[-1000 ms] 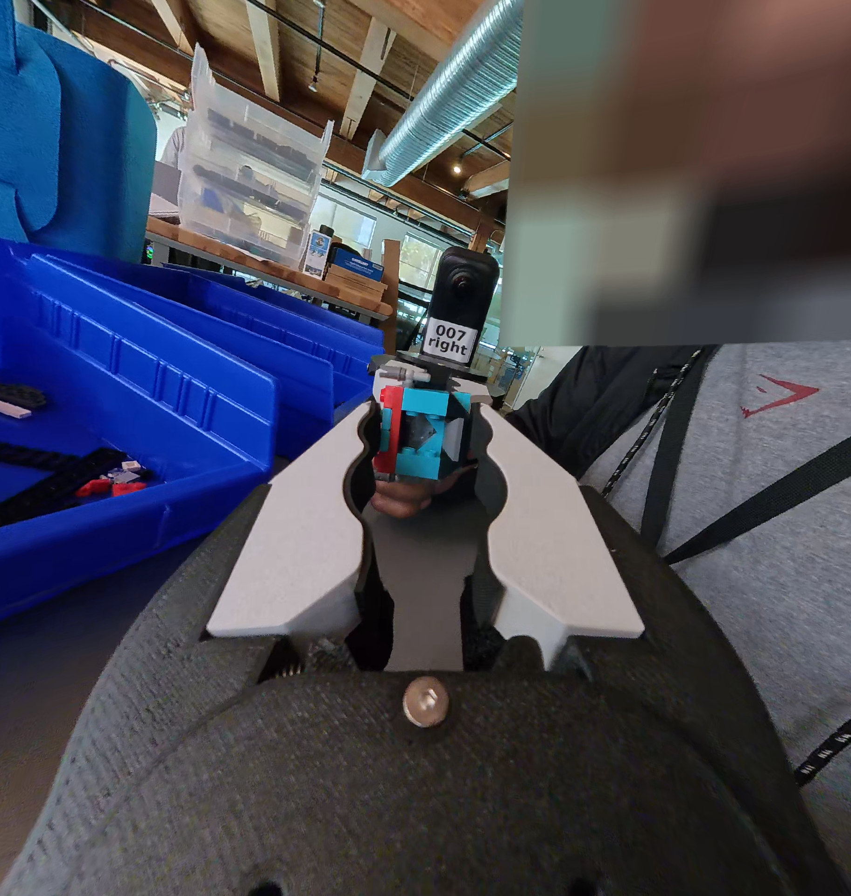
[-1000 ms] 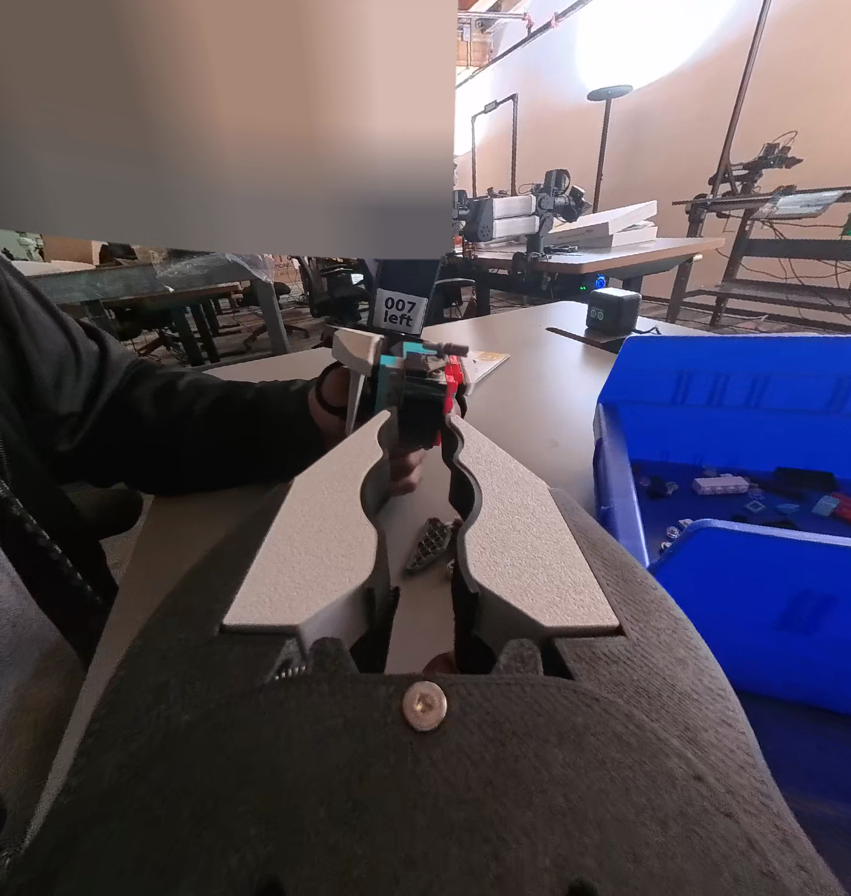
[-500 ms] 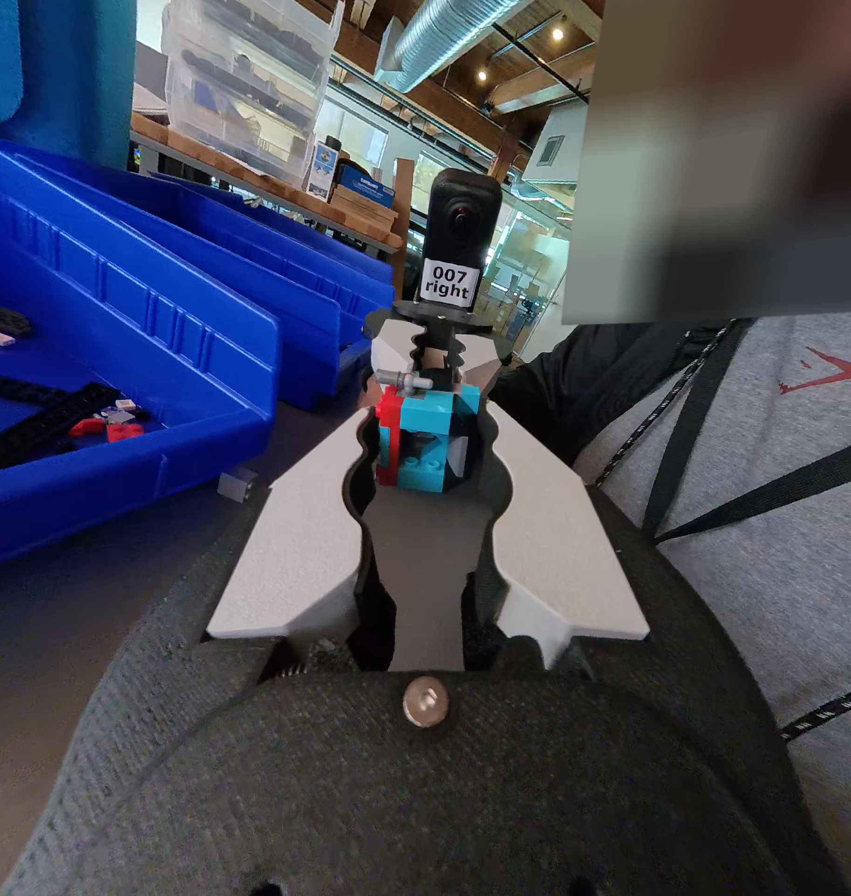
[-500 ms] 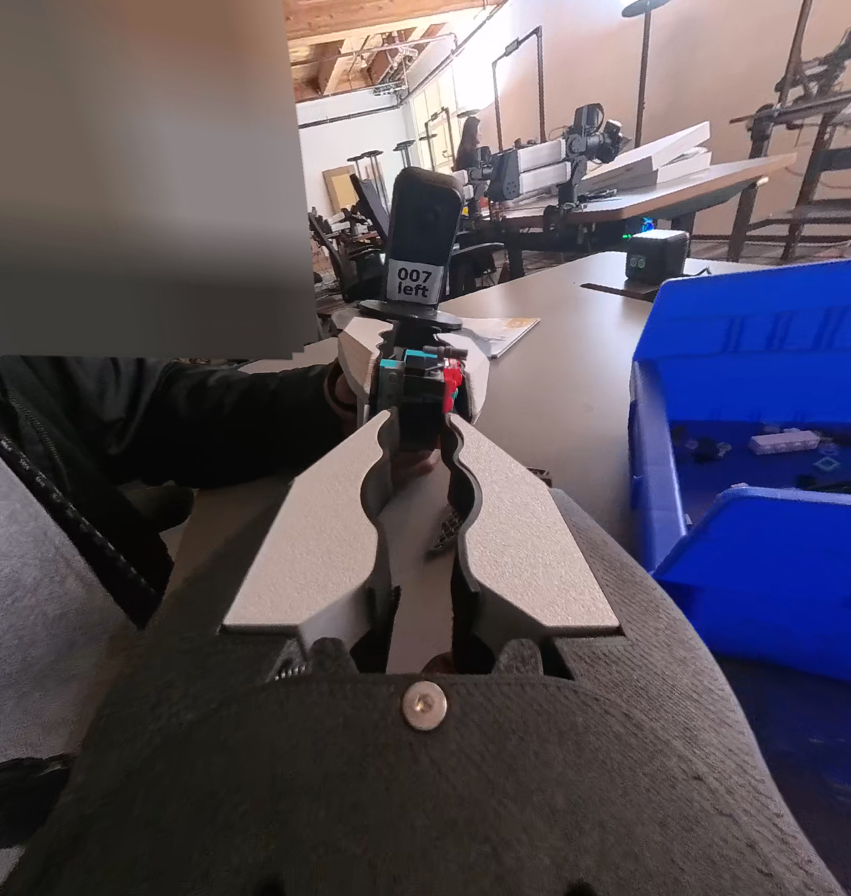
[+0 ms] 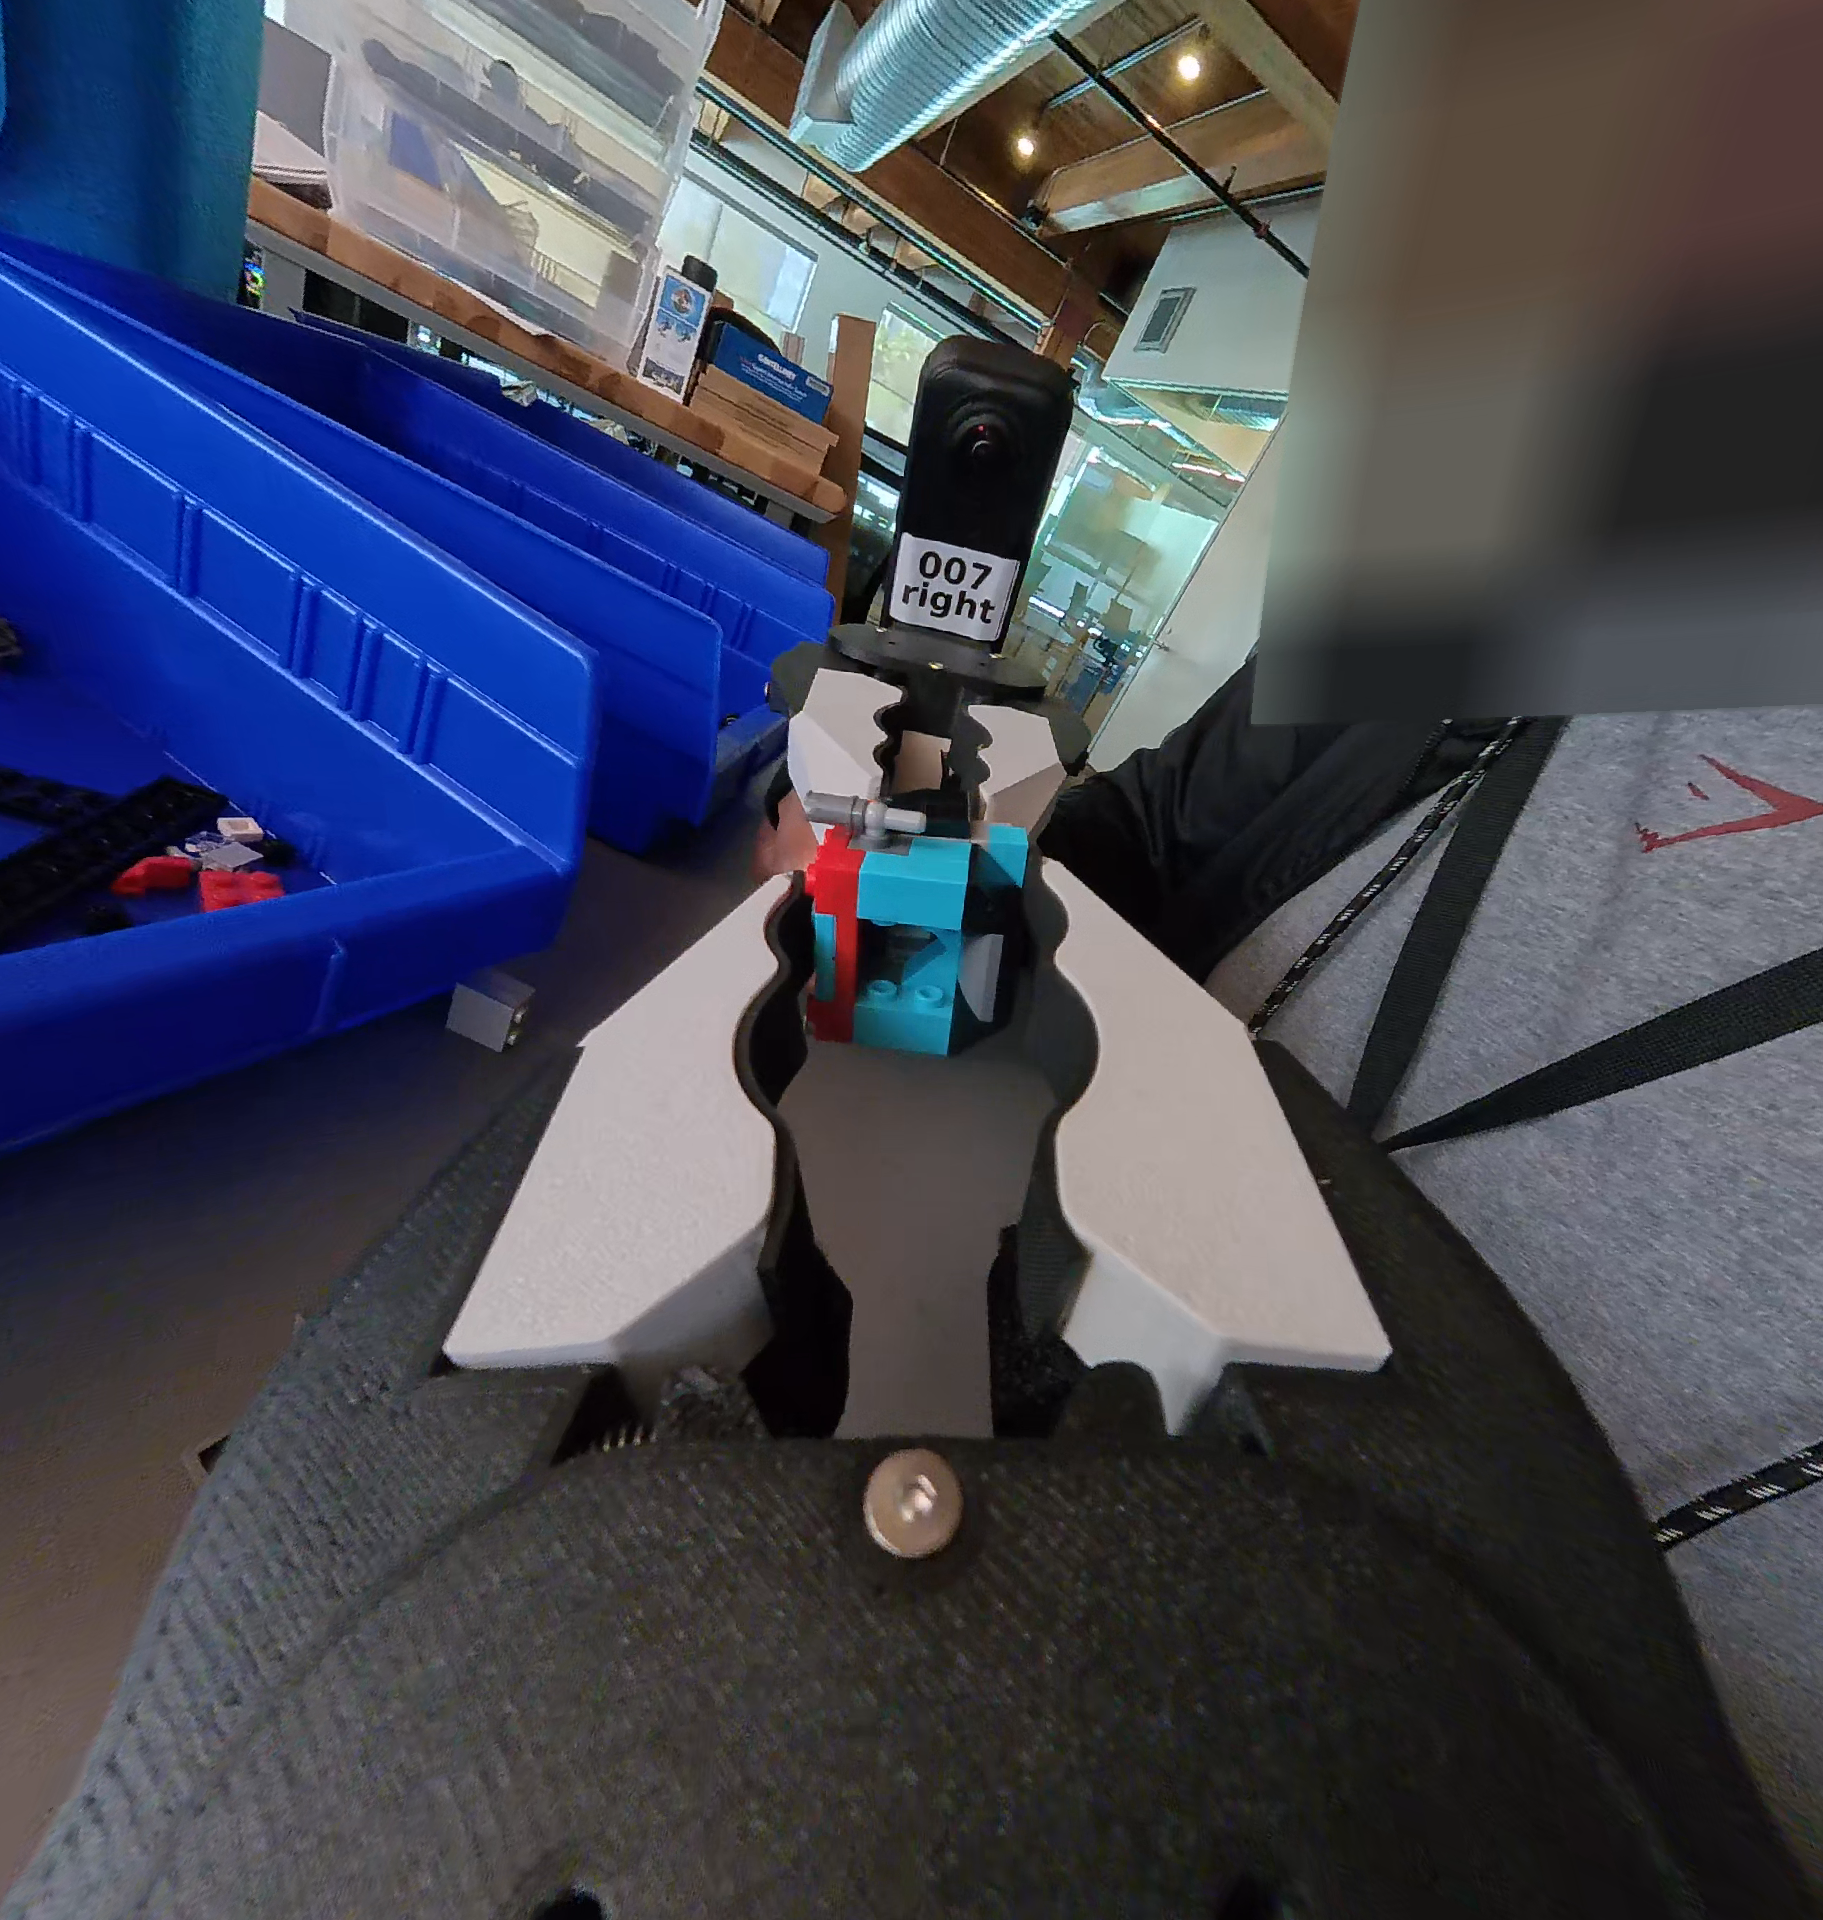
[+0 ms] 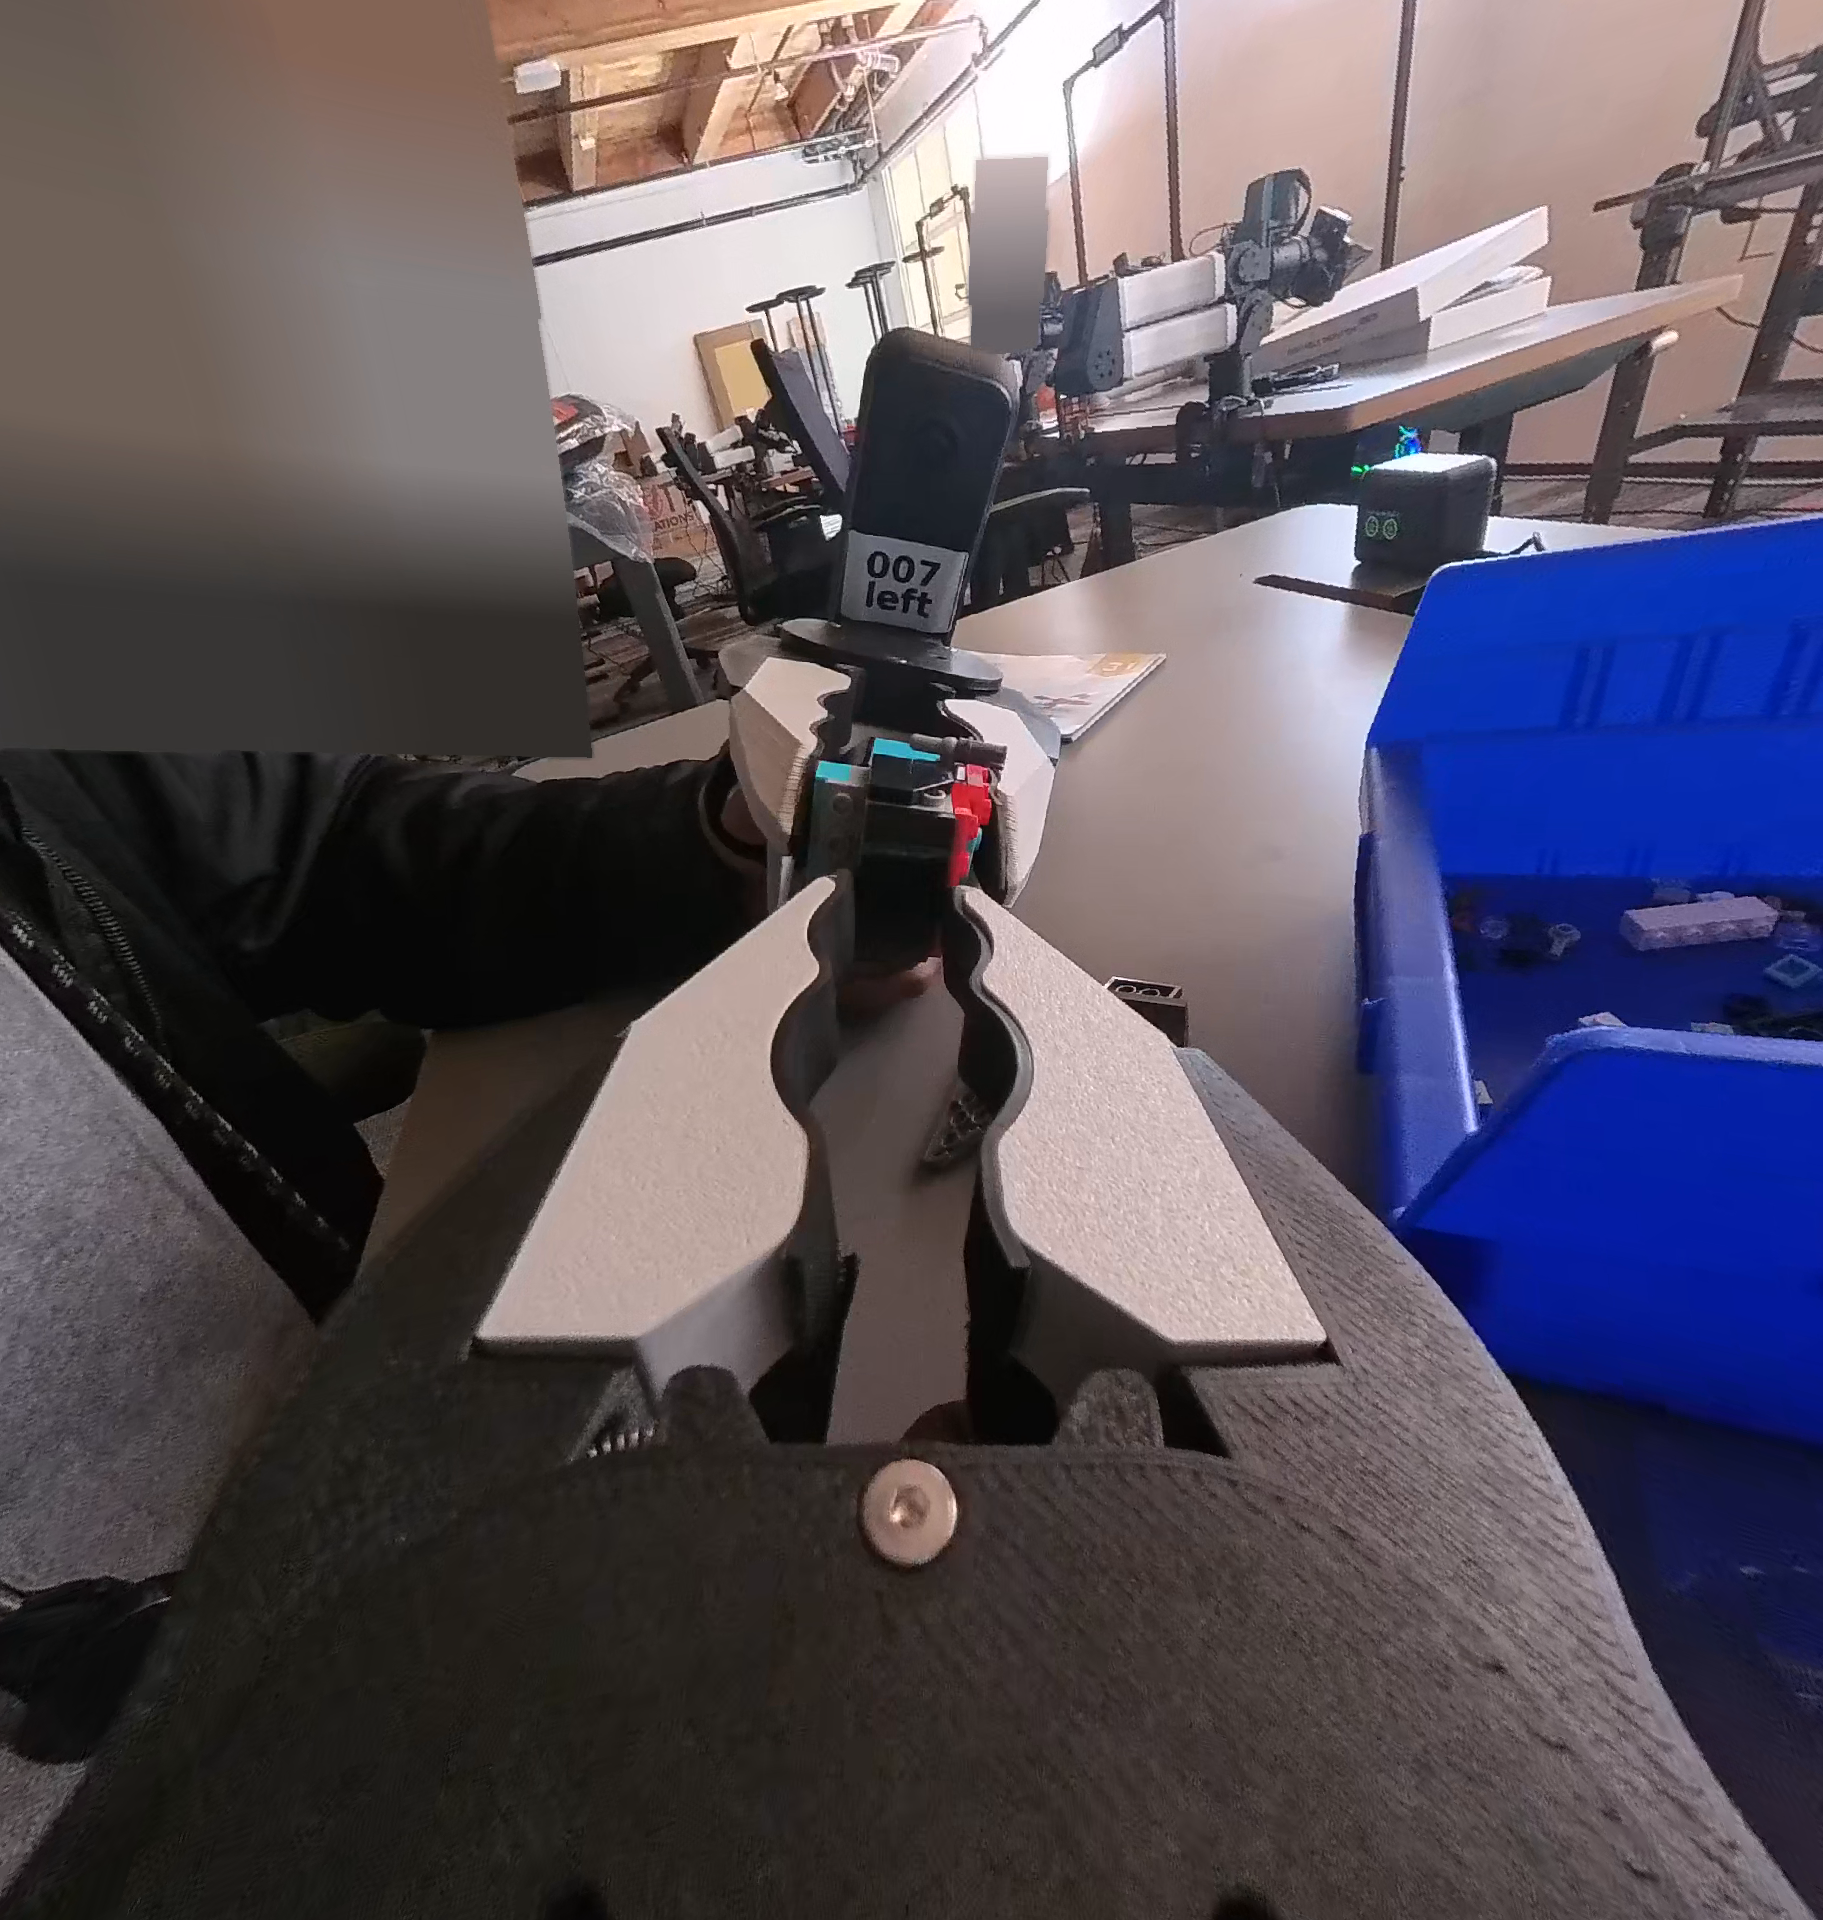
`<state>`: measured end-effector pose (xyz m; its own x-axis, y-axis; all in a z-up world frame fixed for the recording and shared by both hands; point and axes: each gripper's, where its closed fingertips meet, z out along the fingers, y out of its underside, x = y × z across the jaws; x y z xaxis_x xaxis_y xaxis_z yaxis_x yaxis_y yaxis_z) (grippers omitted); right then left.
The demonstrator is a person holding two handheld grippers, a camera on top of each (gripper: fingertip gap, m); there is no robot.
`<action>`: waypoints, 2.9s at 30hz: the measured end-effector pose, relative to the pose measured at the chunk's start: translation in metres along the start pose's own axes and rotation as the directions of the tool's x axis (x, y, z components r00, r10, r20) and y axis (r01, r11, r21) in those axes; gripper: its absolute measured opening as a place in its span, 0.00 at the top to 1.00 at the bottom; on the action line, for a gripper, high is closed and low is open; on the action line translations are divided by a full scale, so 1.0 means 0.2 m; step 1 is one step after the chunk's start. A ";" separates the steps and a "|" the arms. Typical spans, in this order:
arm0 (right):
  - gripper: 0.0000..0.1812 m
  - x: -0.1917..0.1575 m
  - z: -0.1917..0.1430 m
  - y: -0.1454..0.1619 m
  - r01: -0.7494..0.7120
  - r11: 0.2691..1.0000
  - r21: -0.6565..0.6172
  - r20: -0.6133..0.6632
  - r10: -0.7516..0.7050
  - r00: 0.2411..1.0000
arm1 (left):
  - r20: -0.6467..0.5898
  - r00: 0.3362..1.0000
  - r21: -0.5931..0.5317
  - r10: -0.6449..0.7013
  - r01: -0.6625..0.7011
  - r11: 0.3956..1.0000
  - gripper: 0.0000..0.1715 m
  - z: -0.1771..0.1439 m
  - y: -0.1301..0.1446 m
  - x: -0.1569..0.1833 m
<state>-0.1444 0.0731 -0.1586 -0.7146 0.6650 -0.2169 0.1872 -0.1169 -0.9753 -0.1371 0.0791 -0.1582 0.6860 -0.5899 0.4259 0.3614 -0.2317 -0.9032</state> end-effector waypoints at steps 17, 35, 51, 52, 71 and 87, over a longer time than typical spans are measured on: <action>0.91 -0.01 0.00 -0.01 -0.017 1.000 0.007 0.025 0.017 1.000 | -0.026 1.000 0.001 -0.011 0.011 1.000 0.77 0.00 0.00 0.02; 0.91 0.00 -0.01 0.01 -0.005 1.000 -0.005 0.000 0.005 1.000 | 0.000 1.000 -0.006 -0.015 0.015 1.000 0.77 0.00 0.00 0.00; 0.91 0.02 -0.01 0.02 0.014 1.000 -0.015 -0.033 -0.015 0.999 | 0.037 0.999 -0.012 -0.011 0.011 1.000 0.77 0.01 0.01 -0.03; 0.91 0.02 -0.02 0.02 0.001 1.000 -0.011 -0.019 -0.001 1.000 | 0.027 0.999 -0.010 -0.017 0.017 1.000 0.77 0.01 0.01 -0.02; 0.91 0.13 -0.07 0.02 -0.011 1.000 -0.021 -0.106 0.008 0.994 | 0.333 0.937 -0.220 0.104 -0.030 0.975 0.77 -0.20 0.04 -0.24; 0.91 0.16 -0.04 0.08 0.039 0.993 -0.112 -0.177 -0.059 0.982 | 0.586 0.800 -0.486 0.131 0.217 0.847 0.76 -0.48 0.30 -0.45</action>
<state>-0.1599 0.0981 -0.1816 -0.5939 0.7907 -0.1485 0.2334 -0.0074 -0.9724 -0.2374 0.0443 -0.2550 0.9658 -0.0492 0.2544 0.1484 -0.7000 -0.6985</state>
